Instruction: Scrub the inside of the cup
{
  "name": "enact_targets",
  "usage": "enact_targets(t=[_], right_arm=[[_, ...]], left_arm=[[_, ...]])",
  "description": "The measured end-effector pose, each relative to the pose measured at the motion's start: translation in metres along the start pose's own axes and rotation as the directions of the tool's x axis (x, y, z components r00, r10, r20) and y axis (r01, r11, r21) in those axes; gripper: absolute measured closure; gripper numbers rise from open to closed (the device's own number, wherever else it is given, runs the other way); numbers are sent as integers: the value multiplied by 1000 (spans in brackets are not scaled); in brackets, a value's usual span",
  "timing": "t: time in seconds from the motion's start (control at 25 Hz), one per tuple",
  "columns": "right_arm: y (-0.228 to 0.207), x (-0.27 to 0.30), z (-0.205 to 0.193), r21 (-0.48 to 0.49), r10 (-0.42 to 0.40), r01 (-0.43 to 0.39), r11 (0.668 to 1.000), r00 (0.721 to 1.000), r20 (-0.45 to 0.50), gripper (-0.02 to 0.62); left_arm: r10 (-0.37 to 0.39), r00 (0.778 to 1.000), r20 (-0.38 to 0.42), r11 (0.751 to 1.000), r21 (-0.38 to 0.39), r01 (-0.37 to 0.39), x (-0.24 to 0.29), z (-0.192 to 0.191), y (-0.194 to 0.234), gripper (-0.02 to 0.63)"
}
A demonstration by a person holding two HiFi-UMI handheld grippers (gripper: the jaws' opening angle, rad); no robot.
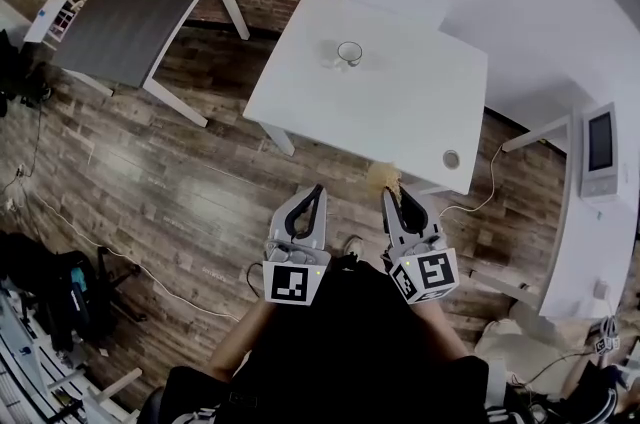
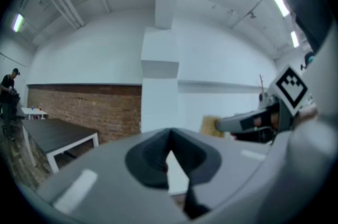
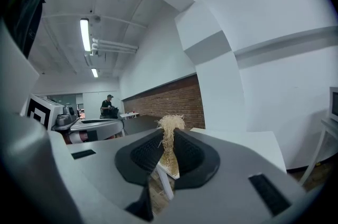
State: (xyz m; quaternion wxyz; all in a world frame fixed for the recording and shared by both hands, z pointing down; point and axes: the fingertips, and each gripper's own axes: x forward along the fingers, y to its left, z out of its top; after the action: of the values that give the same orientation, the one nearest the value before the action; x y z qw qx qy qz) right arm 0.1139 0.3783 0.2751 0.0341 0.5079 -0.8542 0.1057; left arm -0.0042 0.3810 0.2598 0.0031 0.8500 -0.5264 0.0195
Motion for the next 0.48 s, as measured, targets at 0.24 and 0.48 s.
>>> enact_targets(t=[0.24,0.48], right_arm=[[-18,-7,-11,8,43,-43,999,999,-15,546],[-32,5,-15,19,70,-69,997,997,-27,546]], left_arm=[[55,998,-20,998,7,-55,-2,-7,-16,604],[91,994,-53,996,7,-90,3,-16,-16,604]])
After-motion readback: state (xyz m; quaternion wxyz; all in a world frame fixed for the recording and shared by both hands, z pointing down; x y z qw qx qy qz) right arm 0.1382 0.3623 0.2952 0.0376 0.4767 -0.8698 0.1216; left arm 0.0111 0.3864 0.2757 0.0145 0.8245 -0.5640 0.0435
